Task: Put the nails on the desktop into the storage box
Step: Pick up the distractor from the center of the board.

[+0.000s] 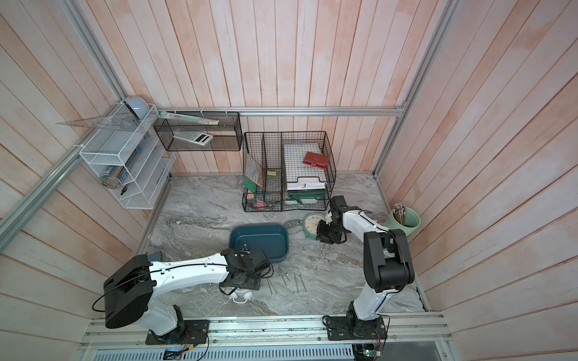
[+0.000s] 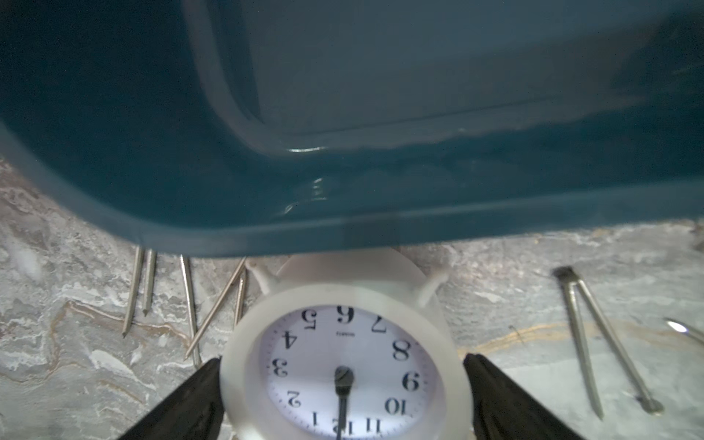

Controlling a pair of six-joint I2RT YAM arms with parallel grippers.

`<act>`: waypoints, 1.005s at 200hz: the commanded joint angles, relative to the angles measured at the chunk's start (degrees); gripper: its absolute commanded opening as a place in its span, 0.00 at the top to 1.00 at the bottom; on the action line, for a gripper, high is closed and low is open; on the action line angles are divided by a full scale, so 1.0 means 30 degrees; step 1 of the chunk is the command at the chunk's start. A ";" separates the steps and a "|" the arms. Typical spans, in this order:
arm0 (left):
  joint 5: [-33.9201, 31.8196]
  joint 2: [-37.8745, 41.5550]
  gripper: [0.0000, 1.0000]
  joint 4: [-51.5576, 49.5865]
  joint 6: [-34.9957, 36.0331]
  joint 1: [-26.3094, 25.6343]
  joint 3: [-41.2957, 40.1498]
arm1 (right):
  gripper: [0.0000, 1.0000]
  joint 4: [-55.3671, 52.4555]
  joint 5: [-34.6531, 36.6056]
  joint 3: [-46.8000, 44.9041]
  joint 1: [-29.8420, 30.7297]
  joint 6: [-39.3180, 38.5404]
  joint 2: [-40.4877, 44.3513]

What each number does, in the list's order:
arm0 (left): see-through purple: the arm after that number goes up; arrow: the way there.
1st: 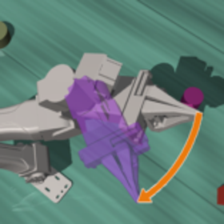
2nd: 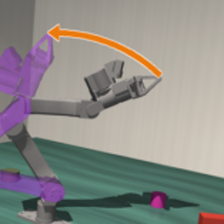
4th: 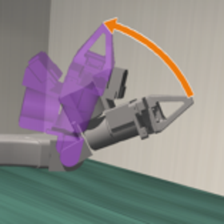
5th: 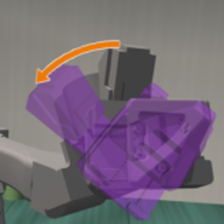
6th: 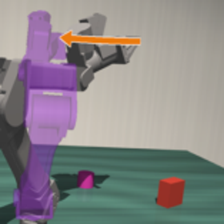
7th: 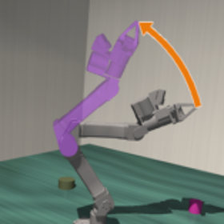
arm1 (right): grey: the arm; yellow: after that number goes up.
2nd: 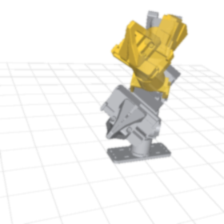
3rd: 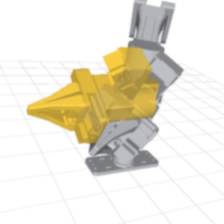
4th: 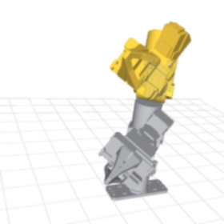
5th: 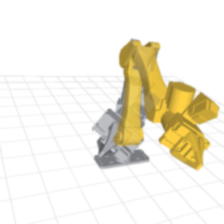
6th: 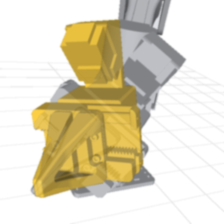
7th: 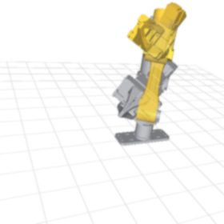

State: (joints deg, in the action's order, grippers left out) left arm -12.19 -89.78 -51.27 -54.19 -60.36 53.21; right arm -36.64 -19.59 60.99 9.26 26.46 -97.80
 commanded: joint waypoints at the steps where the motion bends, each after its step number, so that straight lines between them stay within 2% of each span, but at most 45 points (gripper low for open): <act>1: 0.0190 -0.0168 0.00 0.0918 0.0251 0.0233 -0.0715 | 0.73 -0.0297 -0.0111 0.0029 0.0167 -0.0351 0.0361; 55: -0.0053 -0.0107 0.00 0.0970 0.0655 0.0345 -0.0252 | 0.73 -0.0153 0.0019 0.0031 0.0182 -0.0382 0.0221; 115: 0.0107 0.0704 0.25 0.0532 0.0633 0.0198 0.0032 | 0.72 -0.0136 0.0116 0.0023 0.0198 -0.0528 0.0170; 132: 0.0091 0.0955 0.26 0.0010 0.0578 0.0150 0.0212 | 0.72 -0.0244 0.0169 0.0055 0.0196 -0.0611 0.0199; 170: -0.0001 0.3255 0.26 -0.2741 0.0174 -0.0555 0.1470 | 0.72 -0.0504 0.0312 0.0275 0.0199 -0.0858 0.0298; 201: 0.0031 0.6218 0.26 -0.4357 -0.0706 -0.0580 0.0892 | 0.72 -0.0695 0.0216 0.0491 0.0196 -0.1083 0.0187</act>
State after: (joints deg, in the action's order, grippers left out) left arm -11.55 -76.84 -57.36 -53.71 -62.19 55.79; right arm -36.82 -19.49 61.01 9.61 24.71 -97.80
